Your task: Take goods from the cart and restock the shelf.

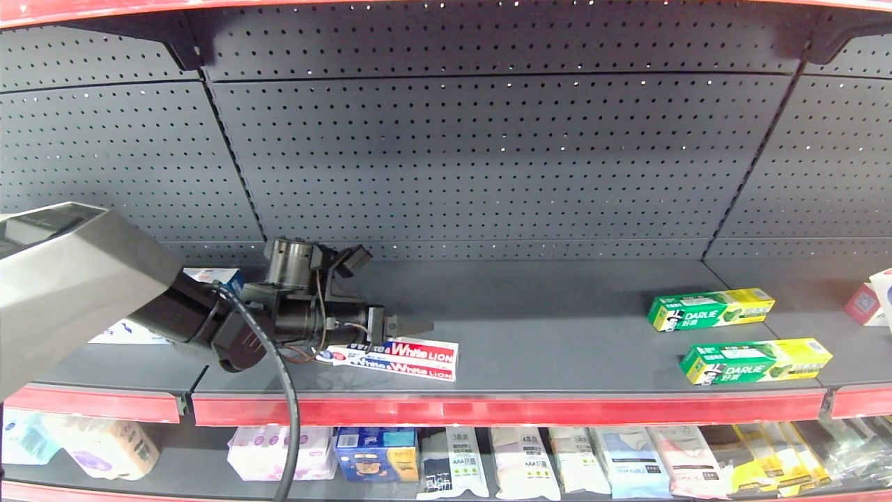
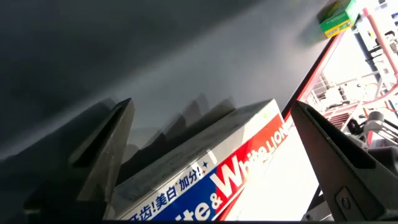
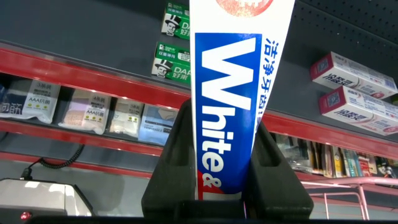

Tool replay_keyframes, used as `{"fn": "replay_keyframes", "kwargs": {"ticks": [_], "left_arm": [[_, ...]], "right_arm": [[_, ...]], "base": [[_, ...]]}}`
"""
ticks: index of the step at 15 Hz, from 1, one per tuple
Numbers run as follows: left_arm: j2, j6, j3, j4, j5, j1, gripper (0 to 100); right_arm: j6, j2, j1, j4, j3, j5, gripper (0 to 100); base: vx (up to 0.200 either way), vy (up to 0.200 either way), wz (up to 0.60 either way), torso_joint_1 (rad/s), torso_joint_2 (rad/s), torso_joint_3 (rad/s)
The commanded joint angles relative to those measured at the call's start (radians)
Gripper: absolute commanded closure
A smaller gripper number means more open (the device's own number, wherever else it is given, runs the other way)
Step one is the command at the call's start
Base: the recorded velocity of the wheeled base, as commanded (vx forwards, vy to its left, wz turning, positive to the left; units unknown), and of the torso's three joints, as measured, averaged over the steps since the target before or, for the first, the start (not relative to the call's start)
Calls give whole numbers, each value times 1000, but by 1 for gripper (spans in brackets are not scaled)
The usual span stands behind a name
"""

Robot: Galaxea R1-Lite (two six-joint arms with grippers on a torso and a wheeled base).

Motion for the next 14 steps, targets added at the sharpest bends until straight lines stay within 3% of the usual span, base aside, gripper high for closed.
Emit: {"fn": "replay_keyframes", "kwargs": {"ticks": [1, 14], "left_arm": [[-10, 1, 25, 0, 3, 3, 0], [-78, -1, 93, 3, 4, 3, 0]], "right_arm": [[0, 0, 1, 0, 0, 0, 100], [0, -11, 1, 0, 0, 3, 100]], "base": [[0, 0, 0, 0, 0, 0], [0, 0, 0, 0, 0, 0]]}}
